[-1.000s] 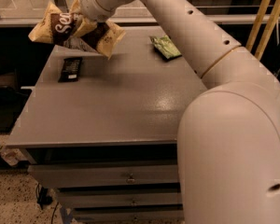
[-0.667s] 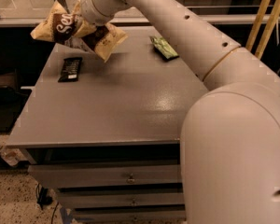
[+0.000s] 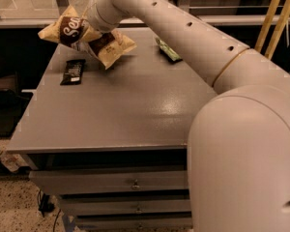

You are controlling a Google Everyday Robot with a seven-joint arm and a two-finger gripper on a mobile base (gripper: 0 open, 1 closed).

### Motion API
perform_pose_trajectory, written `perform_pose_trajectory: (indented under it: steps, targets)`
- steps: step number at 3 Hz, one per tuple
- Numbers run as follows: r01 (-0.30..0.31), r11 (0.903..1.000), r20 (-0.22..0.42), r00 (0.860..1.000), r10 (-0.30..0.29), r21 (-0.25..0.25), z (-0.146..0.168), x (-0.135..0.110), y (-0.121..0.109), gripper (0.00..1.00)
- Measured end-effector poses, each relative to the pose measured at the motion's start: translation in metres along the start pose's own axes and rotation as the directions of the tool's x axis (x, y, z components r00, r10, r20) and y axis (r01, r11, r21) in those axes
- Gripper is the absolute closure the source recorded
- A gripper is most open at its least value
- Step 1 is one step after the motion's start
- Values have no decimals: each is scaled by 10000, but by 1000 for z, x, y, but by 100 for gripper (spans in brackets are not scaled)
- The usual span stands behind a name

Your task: Move brown chip bag near rxbar chocolate

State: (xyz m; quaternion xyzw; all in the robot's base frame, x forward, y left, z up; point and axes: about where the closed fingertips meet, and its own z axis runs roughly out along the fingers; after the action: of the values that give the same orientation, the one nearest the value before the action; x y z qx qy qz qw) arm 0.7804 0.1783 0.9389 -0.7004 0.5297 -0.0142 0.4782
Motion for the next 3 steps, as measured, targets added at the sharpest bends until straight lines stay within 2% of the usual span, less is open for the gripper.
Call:
perform_pose_trajectory:
  steps: [3]
  targets:
    - [46,9999,38,10000,-45,-134,8,-2,6,13]
